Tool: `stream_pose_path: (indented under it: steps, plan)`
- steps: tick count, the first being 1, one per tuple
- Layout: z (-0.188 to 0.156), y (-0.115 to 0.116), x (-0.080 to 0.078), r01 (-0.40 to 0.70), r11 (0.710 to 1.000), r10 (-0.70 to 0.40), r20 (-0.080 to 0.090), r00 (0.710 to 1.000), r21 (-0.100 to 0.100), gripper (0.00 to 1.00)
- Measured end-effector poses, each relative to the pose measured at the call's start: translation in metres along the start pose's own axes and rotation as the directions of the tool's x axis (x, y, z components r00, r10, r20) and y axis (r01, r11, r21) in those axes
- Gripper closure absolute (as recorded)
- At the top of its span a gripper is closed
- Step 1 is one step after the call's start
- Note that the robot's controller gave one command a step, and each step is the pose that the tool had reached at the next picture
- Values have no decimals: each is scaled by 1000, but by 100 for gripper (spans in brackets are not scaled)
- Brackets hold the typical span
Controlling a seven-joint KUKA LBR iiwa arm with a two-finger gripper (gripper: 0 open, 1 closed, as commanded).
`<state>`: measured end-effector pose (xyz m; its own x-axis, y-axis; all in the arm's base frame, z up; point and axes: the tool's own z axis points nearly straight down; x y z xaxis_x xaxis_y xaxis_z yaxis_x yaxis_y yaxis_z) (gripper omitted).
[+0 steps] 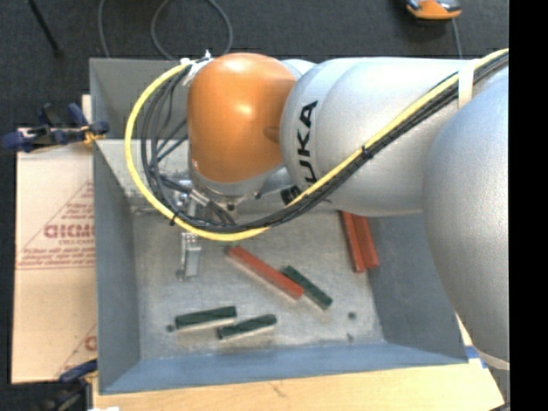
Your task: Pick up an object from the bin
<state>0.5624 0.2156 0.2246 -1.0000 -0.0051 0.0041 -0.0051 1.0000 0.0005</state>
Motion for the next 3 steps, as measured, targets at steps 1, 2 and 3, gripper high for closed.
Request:
stream_pose_path:
  steps: [1, 2, 3]
  plan:
    - [134, -99, 8, 109, 994, -109, -2, 994, 5, 0]
    - [155, -103, 65, 211, 978, -211, 5, 978, 1, 0]
    - [152, -102, 62, 207, 978, -207, 13, 978, 0, 100]
